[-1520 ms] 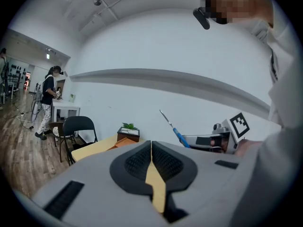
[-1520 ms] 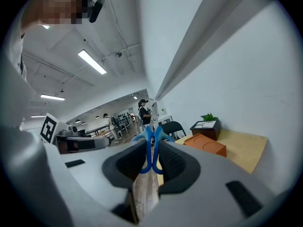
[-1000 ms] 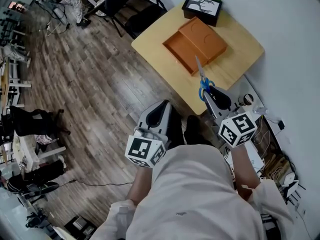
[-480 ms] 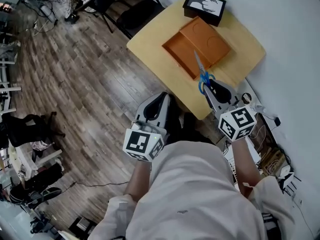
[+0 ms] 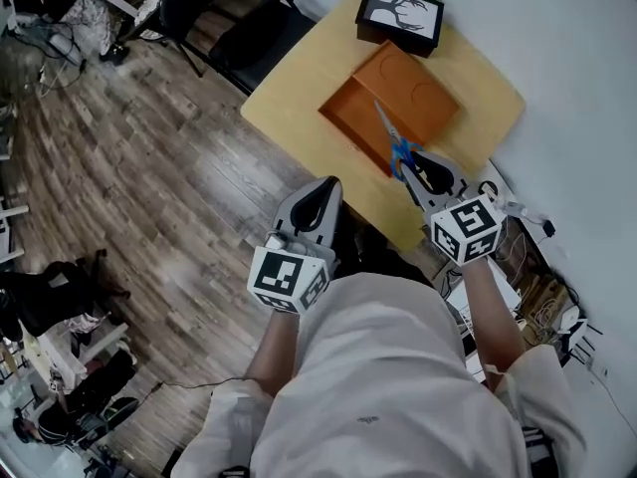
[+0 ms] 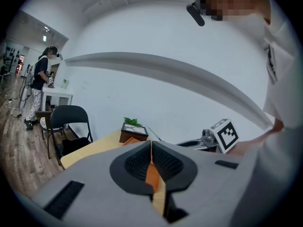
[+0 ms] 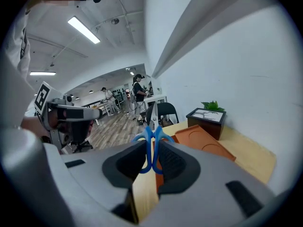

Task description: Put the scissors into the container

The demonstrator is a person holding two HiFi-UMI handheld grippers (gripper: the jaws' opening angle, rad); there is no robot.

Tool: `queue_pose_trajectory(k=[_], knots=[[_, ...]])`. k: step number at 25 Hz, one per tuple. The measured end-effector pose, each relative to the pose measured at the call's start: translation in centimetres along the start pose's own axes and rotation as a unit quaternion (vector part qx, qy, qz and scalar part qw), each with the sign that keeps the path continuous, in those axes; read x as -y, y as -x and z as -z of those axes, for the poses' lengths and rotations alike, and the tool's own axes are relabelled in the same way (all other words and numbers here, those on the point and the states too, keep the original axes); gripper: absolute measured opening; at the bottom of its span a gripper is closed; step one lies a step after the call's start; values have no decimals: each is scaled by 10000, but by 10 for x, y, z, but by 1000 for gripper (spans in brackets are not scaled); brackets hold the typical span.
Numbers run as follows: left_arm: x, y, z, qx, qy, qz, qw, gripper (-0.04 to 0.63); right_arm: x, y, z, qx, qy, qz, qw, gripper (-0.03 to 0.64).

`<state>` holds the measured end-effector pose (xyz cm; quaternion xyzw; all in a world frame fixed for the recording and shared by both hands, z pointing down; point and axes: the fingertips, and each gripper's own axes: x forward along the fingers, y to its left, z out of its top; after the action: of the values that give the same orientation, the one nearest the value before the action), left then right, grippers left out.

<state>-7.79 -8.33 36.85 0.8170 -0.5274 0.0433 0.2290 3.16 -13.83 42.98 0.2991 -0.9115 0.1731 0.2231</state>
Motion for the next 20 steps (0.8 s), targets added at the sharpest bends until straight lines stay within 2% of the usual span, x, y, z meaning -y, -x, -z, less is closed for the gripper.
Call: queue_pose_trajectory(k=[9,20], knots=[[-41,-36,-2,-219,45,422,9989,8,22,-56,24,-624,41,119,9980,83],[-89,-63,10,-524,-3,519,9973,8,44,-111,61,-1205,152,250,9923,81]])
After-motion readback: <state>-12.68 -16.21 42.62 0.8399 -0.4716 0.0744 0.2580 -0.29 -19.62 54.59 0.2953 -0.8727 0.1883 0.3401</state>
